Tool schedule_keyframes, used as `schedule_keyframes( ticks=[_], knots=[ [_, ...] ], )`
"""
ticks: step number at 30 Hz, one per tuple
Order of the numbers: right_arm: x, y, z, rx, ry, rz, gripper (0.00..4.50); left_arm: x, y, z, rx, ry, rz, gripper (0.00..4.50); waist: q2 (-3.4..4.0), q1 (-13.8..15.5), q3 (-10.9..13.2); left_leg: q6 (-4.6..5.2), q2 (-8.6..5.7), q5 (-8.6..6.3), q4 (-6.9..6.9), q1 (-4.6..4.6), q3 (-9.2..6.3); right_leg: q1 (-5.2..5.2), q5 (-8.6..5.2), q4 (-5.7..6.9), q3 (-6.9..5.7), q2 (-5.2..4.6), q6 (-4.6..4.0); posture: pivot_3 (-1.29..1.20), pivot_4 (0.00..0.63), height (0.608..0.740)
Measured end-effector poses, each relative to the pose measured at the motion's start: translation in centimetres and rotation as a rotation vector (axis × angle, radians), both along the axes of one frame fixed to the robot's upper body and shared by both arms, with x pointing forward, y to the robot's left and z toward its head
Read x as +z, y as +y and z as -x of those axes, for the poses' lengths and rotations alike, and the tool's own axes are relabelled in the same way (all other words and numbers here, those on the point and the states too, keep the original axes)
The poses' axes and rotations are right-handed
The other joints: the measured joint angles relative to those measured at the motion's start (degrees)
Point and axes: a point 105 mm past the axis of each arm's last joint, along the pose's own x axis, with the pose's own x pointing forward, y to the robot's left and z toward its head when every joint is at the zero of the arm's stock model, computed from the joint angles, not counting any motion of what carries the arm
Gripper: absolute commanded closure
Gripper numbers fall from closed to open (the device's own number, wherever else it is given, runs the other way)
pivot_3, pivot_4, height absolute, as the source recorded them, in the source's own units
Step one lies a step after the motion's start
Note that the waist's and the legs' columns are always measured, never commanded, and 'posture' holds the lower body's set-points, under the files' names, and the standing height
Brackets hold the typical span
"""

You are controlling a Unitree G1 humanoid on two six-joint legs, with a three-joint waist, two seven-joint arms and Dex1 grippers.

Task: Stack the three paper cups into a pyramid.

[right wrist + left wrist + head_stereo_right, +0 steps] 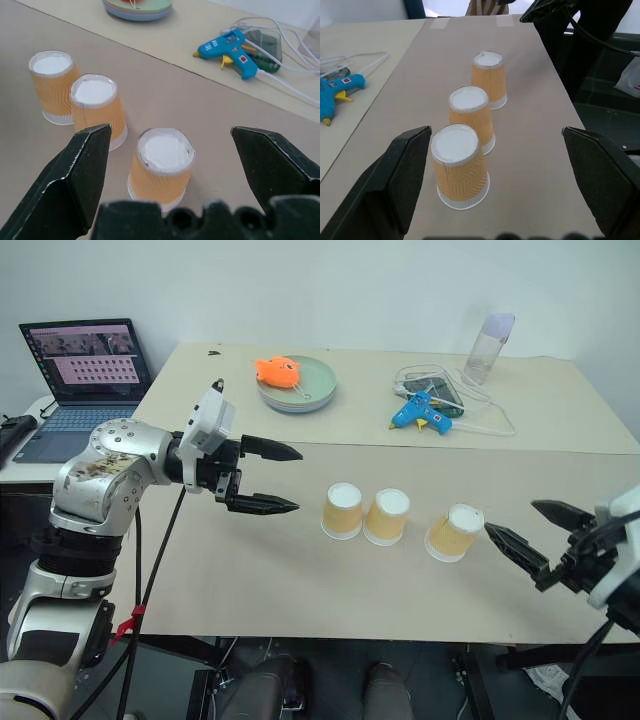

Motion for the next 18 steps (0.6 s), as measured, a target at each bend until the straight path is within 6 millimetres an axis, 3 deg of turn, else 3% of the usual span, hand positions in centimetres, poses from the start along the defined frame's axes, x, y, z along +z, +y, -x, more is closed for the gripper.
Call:
schedule_keyframes(
  ticks=[8,18],
  knots=[
    [-4.9,0.7,-1.1,-0.059,0.117,0.000,0.00,0.3,0.0,0.0,0.010,0.003,-0.001,0.03,0.03,-0.3,0.0,-0.04,0.00,0.01,-0.01,0.01,0.03,-0.05,-0.35,0.02,0.08,0.03,-0.07,0.00,0.150,0.740],
    [-5.7,1.2,-4.7,-0.089,0.062,-0.003,0.00,0.8,0.0,0.2,0.003,-0.010,0.002,0.03,0.06,-0.1,0.0,-0.04,-0.04,0.02,-0.01,0.01,0.03,-0.06,-0.30,0.03,0.08,0.04,-0.13,0.00,0.150,0.740]
  ],
)
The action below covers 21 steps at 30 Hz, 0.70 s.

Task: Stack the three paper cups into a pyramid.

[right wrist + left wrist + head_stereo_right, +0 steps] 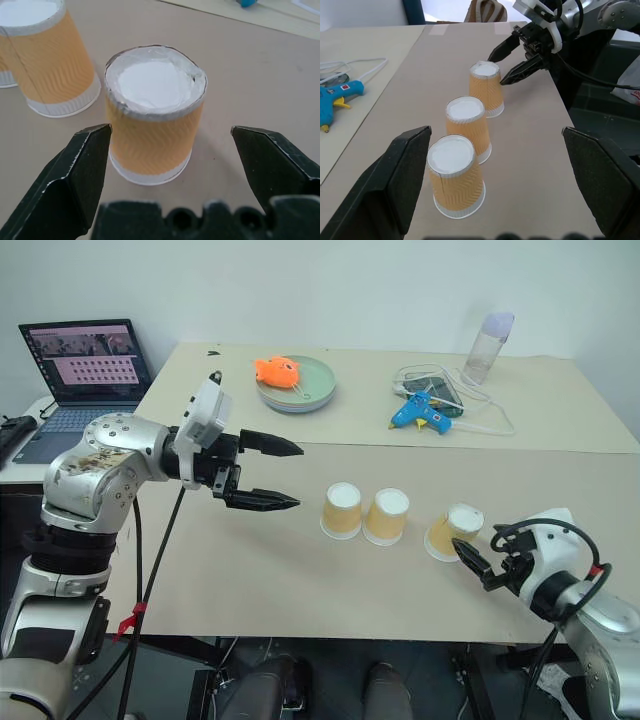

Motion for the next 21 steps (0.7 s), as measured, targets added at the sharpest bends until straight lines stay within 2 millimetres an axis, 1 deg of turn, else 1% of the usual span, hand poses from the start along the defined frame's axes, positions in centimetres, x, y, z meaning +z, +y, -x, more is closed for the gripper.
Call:
schedule_keyframes(
  ticks=[3,10,15,19,21],
  knots=[
    [0.2,0.4,-0.8,0.012,-0.016,0.001,0.00,0.1,0.0,0.0,0.005,-0.002,0.002,0.03,0.01,0.0,0.0,0.00,-0.01,0.01,0.00,0.00,0.00,0.03,0.06,0.02,0.00,0.01,0.06,0.00,0.150,0.740],
    [0.4,1.0,-2.0,0.029,-0.033,-0.013,0.00,0.2,0.1,0.0,0.015,-0.013,-0.002,0.03,0.02,-0.1,0.0,0.00,0.00,0.02,0.00,0.00,0.01,0.03,0.07,0.03,-0.01,0.02,0.07,0.00,0.150,0.740],
    [1.0,1.6,-2.8,0.039,-0.065,-0.036,0.00,0.2,0.3,-0.2,0.036,-0.020,-0.006,0.03,0.02,-0.1,0.0,0.00,0.00,0.03,0.00,0.00,0.01,0.03,0.08,0.03,-0.01,0.03,0.09,0.00,0.150,0.740],
    [0.6,1.7,-3.3,0.037,-0.053,-0.051,0.00,0.2,0.4,-0.2,0.043,-0.021,-0.007,0.03,0.03,0.0,0.0,0.20,-0.01,0.15,-0.01,0.00,0.01,0.02,0.10,0.02,-0.02,0.04,0.06,0.00,0.150,0.740],
    [0.4,1.9,-3.3,0.038,-0.051,-0.061,0.00,0.2,0.4,-0.2,0.044,-0.021,-0.008,0.03,0.03,-0.1,0.0,0.20,-0.01,0.15,-0.02,0.00,0.01,0.02,0.26,0.02,-0.02,0.04,-0.14,0.00,0.150,0.740]
  ],
)
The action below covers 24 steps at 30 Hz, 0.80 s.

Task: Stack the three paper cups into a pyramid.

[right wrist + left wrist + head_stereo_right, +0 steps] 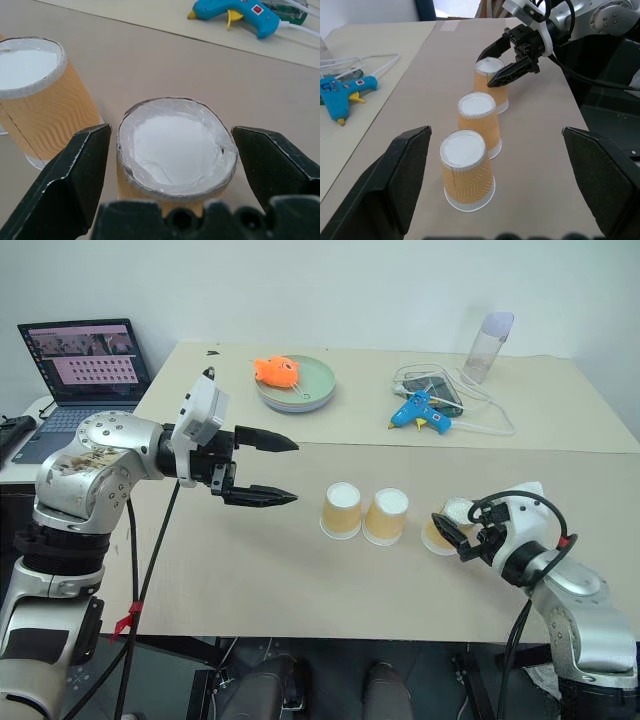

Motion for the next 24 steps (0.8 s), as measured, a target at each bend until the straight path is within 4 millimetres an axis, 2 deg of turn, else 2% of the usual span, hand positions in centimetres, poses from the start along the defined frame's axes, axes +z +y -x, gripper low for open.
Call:
schedule_keyframes(
  ticks=[2,4,5,7,9,18,19,22,24],
  knots=[
    [0.0,0.0,0.0,-0.002,0.001,-0.001,0.00,0.0,0.0,0.0,0.001,0.000,-0.001,0.03,0.00,0.0,0.0,-0.01,0.00,0.00,0.00,0.00,0.00,0.00,0.01,0.00,0.00,0.00,-0.01,0.00,0.150,0.740],
    [-0.1,0.0,-0.1,-0.004,0.001,-0.009,0.52,0.0,0.1,0.0,0.003,-0.001,-0.003,0.00,0.00,-0.1,0.0,-0.03,0.01,0.01,0.00,0.00,0.00,0.00,0.01,0.01,0.00,0.01,-0.02,0.00,0.150,0.740],
    [-0.1,0.0,-0.1,-0.004,0.000,-0.012,0.63,0.0,0.1,0.0,0.004,-0.001,-0.004,0.00,0.00,-0.1,0.0,-0.04,0.01,0.01,0.00,0.00,0.00,0.00,0.00,0.01,0.00,0.02,-0.02,0.00,0.150,0.740],
    [-0.2,-0.1,-0.2,-0.006,-0.001,-0.015,1.38,0.0,0.2,0.0,0.005,-0.002,-0.005,0.00,0.01,-0.1,0.0,-0.03,0.00,0.01,-0.01,0.00,0.00,-0.01,0.01,0.01,0.00,0.02,-0.02,0.00,0.150,0.740],
    [-0.1,0.0,-0.2,-0.006,-0.003,-0.015,1.92,0.0,0.2,0.0,0.006,-0.002,-0.007,0.00,0.01,-0.1,0.0,-0.03,0.00,0.01,-0.01,0.00,0.01,-0.01,0.01,0.00,0.00,0.02,-0.01,0.00,0.150,0.740],
    [0.1,0.0,-0.5,-0.016,-0.014,-0.026,1.94,0.0,0.3,0.0,0.008,-0.002,-0.009,0.00,0.02,-0.1,0.0,-0.05,0.00,0.01,-0.01,0.00,0.01,-0.01,0.01,0.01,0.00,0.02,-0.01,0.00,0.150,0.740],
    [0.6,0.0,-0.8,-0.017,-0.032,-0.026,1.94,0.0,0.3,0.0,0.009,-0.002,-0.009,0.00,0.06,-0.2,0.0,-0.06,0.00,0.02,-0.01,0.00,0.02,-0.01,0.01,0.01,0.01,0.02,-0.02,0.00,0.150,0.740],
    [3.8,0.8,-2.0,0.006,-0.131,-0.025,1.94,-0.1,0.3,0.0,0.007,-0.001,-0.012,0.00,0.10,-0.7,0.1,-0.08,0.01,0.04,-0.02,0.01,0.03,-0.02,0.03,0.03,0.01,0.03,0.03,0.00,0.150,0.740],
    [7.0,1.8,-2.6,0.056,-0.206,-0.027,1.94,-0.6,0.4,0.0,0.007,0.010,-0.018,0.00,0.19,-1.2,0.1,0.00,0.01,0.09,-0.04,0.00,0.03,-0.05,0.08,0.04,0.03,0.03,0.07,0.00,0.150,0.740]
  ],
)
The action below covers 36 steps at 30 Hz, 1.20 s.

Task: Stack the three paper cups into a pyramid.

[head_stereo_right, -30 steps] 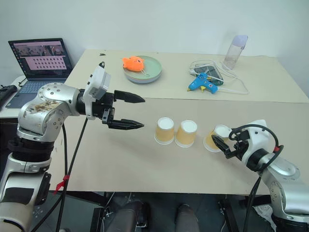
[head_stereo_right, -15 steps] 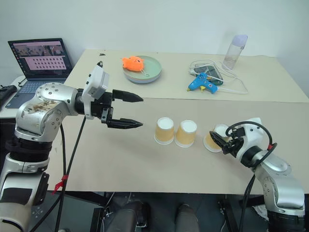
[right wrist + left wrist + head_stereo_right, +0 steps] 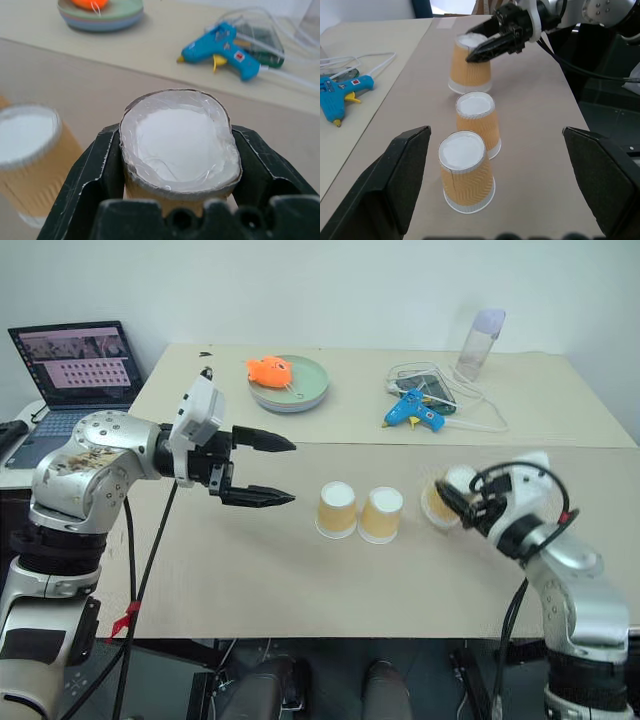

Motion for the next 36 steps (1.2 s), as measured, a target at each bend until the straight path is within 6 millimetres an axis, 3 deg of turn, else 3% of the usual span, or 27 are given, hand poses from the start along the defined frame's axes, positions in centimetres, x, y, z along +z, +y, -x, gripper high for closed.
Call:
schedule_keyframes(
  ticks=[3,6,8,13,21,36],
  knots=[
    [4.2,1.2,0.0,0.086,-0.085,0.029,1.94,-0.6,-0.1,0.0,-0.001,0.016,-0.012,0.00,0.00,-0.1,0.0,0.09,0.00,0.06,-0.05,-0.01,-0.01,-0.01,0.00,-0.02,-0.04,0.01,-0.03,0.00,0.150,0.740],
    [5.7,1.4,0.2,0.139,-0.091,0.068,1.94,-0.8,0.1,-0.1,0.007,0.021,-0.014,0.00,0.00,0.1,0.0,0.14,0.01,0.04,-0.04,-0.03,-0.02,0.03,-0.01,-0.04,-0.10,0.01,-0.04,0.00,0.150,0.740],
    [5.6,1.6,0.1,0.184,-0.054,0.073,1.94,-1.1,0.3,-0.1,0.017,0.022,-0.016,0.00,0.00,0.0,0.0,0.19,-0.02,0.02,-0.01,-0.03,0.01,0.03,0.00,-0.05,-0.04,-0.02,-0.03,0.00,0.150,0.740],
    [5.8,5.0,0.1,0.375,-0.005,0.109,1.94,-1.9,0.8,-0.4,0.053,0.016,-0.029,0.00,0.01,-0.3,0.0,0.18,0.05,0.02,-0.01,-0.03,0.02,-0.02,0.01,-0.02,-0.02,0.00,-0.05,0.00,0.150,0.740],
    [3.3,9.3,0.1,0.565,0.105,0.145,1.94,-2.5,1.0,-0.7,0.085,0.026,-0.024,0.00,0.01,-0.1,0.0,0.18,0.03,0.02,0.00,-0.07,0.01,-0.05,0.02,-0.03,-0.04,-0.01,-0.06,0.00,0.150,0.740],
    [2.1,10.2,0.2,0.594,0.160,0.190,1.94,-2.4,1.0,-0.5,0.107,0.017,-0.031,0.00,0.01,-0.1,0.0,0.08,0.01,-0.02,0.00,-0.06,0.02,-0.04,0.02,-0.02,-0.05,-0.02,-0.06,0.00,0.150,0.740]
  ],
)
